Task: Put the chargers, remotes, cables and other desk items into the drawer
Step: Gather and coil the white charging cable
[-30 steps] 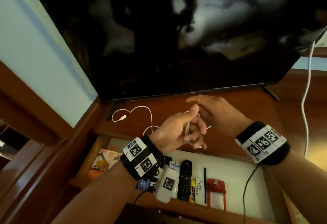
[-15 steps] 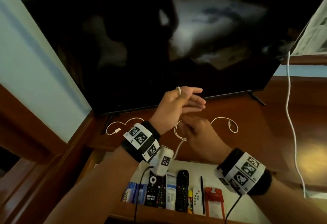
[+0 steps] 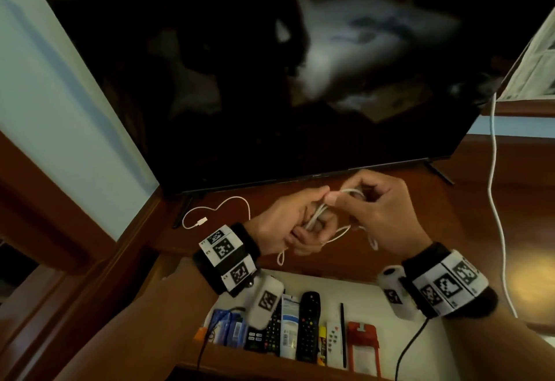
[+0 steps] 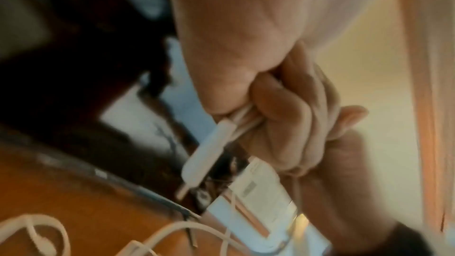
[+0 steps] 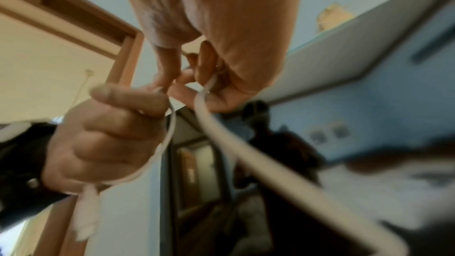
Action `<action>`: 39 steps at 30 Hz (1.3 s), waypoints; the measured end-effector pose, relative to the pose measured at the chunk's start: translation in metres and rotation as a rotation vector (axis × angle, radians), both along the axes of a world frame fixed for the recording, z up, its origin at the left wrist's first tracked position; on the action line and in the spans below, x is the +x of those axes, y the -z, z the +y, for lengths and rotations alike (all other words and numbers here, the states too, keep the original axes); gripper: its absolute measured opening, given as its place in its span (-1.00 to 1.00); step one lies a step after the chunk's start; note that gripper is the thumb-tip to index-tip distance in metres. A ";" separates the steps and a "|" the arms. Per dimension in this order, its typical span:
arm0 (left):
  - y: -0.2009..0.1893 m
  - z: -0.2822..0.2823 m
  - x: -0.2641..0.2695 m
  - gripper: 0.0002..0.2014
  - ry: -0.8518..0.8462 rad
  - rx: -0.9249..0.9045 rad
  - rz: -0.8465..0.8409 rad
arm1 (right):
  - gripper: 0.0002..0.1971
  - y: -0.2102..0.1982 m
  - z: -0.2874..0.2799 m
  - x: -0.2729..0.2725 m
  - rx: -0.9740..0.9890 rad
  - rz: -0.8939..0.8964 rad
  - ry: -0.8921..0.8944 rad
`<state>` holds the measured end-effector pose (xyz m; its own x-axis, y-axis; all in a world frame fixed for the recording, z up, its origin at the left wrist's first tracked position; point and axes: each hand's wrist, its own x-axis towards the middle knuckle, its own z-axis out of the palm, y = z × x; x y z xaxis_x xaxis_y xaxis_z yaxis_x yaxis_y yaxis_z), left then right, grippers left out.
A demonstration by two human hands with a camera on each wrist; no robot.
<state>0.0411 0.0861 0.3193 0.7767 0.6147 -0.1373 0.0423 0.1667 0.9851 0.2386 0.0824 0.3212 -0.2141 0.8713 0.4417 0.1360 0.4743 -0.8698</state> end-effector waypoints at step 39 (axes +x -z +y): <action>-0.006 0.031 0.029 -0.56 -0.500 0.266 -0.045 | -0.78 0.051 -0.004 -0.018 -0.182 -0.340 -0.069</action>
